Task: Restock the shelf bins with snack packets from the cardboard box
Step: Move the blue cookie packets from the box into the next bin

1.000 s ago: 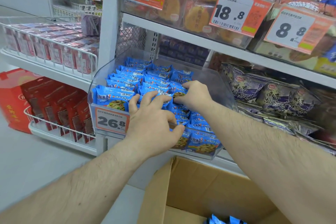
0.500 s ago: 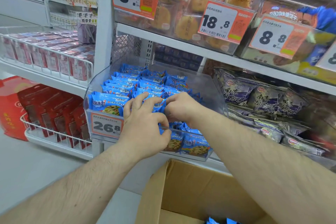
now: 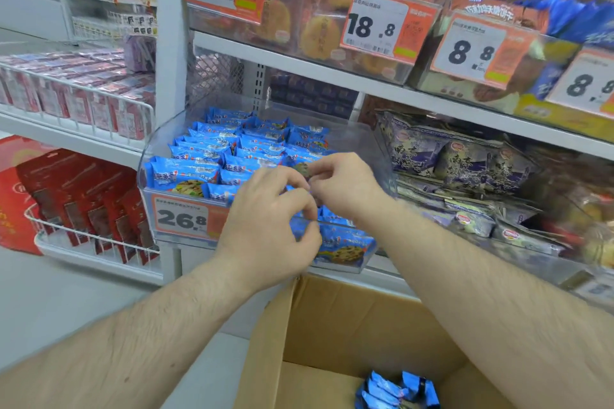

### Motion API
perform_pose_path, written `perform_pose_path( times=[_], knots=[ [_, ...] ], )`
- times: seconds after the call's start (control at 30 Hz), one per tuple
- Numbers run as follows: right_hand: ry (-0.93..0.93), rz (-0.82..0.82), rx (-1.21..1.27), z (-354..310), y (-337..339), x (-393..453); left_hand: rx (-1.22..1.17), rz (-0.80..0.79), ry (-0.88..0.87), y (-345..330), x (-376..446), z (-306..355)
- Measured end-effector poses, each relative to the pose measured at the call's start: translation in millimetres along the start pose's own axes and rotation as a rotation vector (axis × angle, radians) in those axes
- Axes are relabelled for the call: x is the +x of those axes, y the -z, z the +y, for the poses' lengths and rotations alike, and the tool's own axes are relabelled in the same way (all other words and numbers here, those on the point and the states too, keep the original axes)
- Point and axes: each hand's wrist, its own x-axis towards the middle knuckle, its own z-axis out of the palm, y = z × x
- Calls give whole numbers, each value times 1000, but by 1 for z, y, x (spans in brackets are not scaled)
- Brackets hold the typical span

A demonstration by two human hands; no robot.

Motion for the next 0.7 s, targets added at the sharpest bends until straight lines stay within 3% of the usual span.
perform_pose_path(
  times=[0.1, 0.17, 0.33, 0.43, 0.53, 0.63, 0.7],
  knots=[
    [251, 329, -190, 8, 19, -52, -156, -146, 59, -14, -11, 18],
    [374, 436, -151, 21, 25, -83, -145, -322, 96, -28, -22, 26],
    [305, 507, -74, 105, 20, -137, -56, -864, 44, -59, -50, 48],
    [-50, 394, -82, 182, 9, -157, 12, -1105, 19, -74, -66, 60],
    [-384, 146, -220, 259, -12, -174, 11, -1257, 22, -88, -76, 67],
    [-538, -101, -357, 319, -42, -191, -11, -1355, 102, -101, -83, 62],
    [-513, -218, -496, 351, -64, -198, -56, -1384, 196, -110, -86, 56]
  ],
)
